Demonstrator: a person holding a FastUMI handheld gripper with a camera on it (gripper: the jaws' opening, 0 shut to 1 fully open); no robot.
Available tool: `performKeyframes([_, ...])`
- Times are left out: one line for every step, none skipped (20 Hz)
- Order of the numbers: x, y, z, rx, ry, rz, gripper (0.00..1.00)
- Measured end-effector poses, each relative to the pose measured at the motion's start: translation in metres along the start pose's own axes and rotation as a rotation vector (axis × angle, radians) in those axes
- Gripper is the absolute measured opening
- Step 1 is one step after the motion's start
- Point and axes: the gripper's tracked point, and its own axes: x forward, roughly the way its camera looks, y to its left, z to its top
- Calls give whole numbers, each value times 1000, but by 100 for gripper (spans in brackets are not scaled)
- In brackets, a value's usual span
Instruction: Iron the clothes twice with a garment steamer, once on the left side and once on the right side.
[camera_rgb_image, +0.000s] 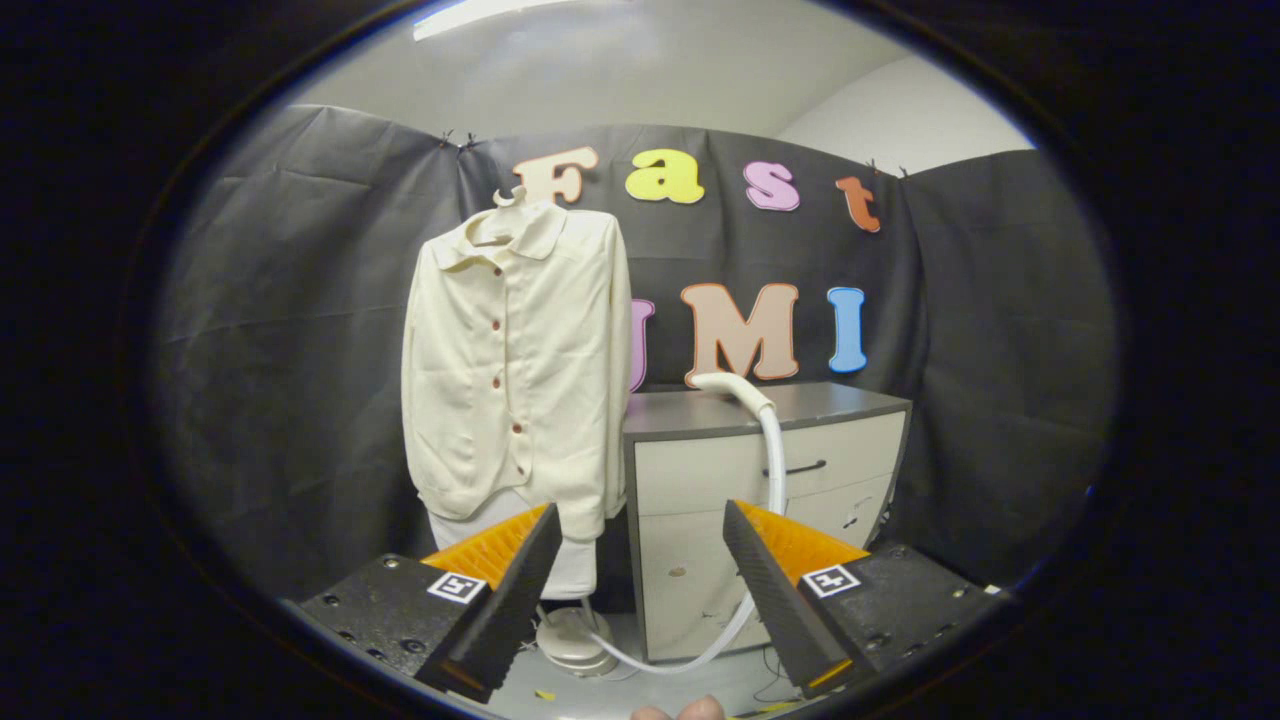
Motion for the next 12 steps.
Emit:
performKeyframes([5,-3,-4,-11,19,-8,99])
performKeyframes([9,-5,-2,-20,21,-18,99])
performKeyframes([16,-10,3,-31,16,-30,99])
performKeyframes([23,-14,5,-43,16,-36,99])
performKeyframes([34,-19,6,-54,20,-38,99])
performKeyframes([43,-23,7,-63,20,-38,99])
performKeyframes([57,-31,10,-70,16,-38,99])
performKeyframes([70,-38,11,-79,25,-41,99])
performKeyframes([84,-46,11,-87,30,-44,99])
performKeyframes([97,-54,17,-96,23,-46,100])
performKeyframes([113,-64,21,-103,20,-49,100])
performKeyframes([129,-75,22,-101,26,-50,100])
